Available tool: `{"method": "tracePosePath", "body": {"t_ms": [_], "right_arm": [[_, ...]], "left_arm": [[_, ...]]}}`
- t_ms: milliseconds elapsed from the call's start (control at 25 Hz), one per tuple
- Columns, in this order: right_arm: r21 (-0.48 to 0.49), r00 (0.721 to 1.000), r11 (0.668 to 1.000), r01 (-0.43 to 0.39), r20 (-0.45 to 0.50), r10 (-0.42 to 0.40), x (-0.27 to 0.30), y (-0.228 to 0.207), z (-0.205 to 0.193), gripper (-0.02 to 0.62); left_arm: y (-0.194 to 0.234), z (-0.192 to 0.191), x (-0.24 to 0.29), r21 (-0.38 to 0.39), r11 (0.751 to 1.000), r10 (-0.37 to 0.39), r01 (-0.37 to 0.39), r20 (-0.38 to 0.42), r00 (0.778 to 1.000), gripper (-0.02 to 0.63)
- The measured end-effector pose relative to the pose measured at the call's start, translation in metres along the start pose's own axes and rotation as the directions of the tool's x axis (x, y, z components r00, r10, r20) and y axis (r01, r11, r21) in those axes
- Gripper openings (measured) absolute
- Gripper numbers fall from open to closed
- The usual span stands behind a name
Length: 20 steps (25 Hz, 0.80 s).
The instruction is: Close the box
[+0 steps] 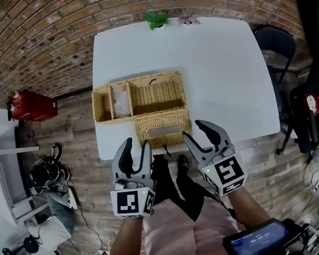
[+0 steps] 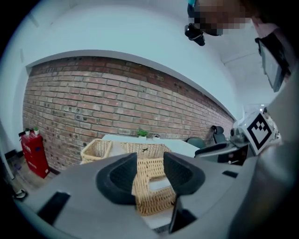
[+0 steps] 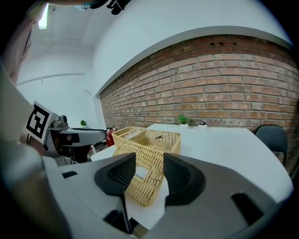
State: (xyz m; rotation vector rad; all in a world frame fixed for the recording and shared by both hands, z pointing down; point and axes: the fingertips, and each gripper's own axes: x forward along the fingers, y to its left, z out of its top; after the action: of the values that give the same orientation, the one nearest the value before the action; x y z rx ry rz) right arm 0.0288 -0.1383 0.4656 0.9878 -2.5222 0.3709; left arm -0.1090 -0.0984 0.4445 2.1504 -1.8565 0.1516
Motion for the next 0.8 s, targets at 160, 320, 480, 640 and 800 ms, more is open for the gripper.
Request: {"method": "tracePosePath", "body": {"t_ms": [160,320,480,640,800], "right_arm": [[0.013,0.998,1.000,-0.014,-0.063,0.014,0.002,0.003,-0.031,0.193],[0.021,0.994,1.000,-0.022,-0.104,0.024,0.005,0.002,-0.054,0.202],[0.044,0.990,0.998,-0.046,-0.128,0.051,0.012,0.004,-0.065,0.221],[0.072,0.987,0.996,-0.055,-0.147,0.065,0.015,0.002,-0.075,0.224],[0.083,0.982,0.994,-0.072,-0.168,0.085,0.020,0.004,-0.084,0.229]], "left_arm": [[-0.003,-0.024,0.005,-0.009,1.000,-0.013,0.013,-0.029,0.999,0.196],[0.000,-0.042,0.006,-0.029,1.000,-0.008,0.006,-0.051,0.999,0.207],[0.002,-0.057,0.009,-0.053,0.998,-0.022,0.018,-0.085,0.996,0.227],[0.000,-0.069,0.012,-0.067,0.997,-0.047,0.039,-0.115,0.992,0.250],[0.002,-0.077,0.017,-0.089,0.995,-0.053,0.042,-0.131,0.990,0.261]]}}
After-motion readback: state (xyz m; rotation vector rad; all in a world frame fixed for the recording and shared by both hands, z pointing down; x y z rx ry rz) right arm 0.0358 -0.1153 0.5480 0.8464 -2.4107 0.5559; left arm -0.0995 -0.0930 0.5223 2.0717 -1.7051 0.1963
